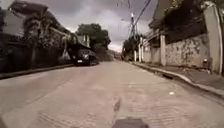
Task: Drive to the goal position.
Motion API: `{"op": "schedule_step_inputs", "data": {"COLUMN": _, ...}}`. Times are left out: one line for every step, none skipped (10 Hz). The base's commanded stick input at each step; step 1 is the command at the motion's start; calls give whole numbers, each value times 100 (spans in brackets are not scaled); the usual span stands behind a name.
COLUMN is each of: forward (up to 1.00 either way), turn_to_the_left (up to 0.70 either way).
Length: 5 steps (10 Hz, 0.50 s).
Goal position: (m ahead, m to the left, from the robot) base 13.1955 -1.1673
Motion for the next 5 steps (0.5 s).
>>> {"op": "schedule_step_inputs", "data": {"forward": 100, "turn_to_the_left": 0}}
{"op": "schedule_step_inputs", "data": {"forward": 100, "turn_to_the_left": 0}}
{"op": "schedule_step_inputs", "data": {"forward": 100, "turn_to_the_left": 0}}
{"op": "schedule_step_inputs", "data": {"forward": 100, "turn_to_the_left": 0}}
{"op": "schedule_step_inputs", "data": {"forward": 100, "turn_to_the_left": 0}}
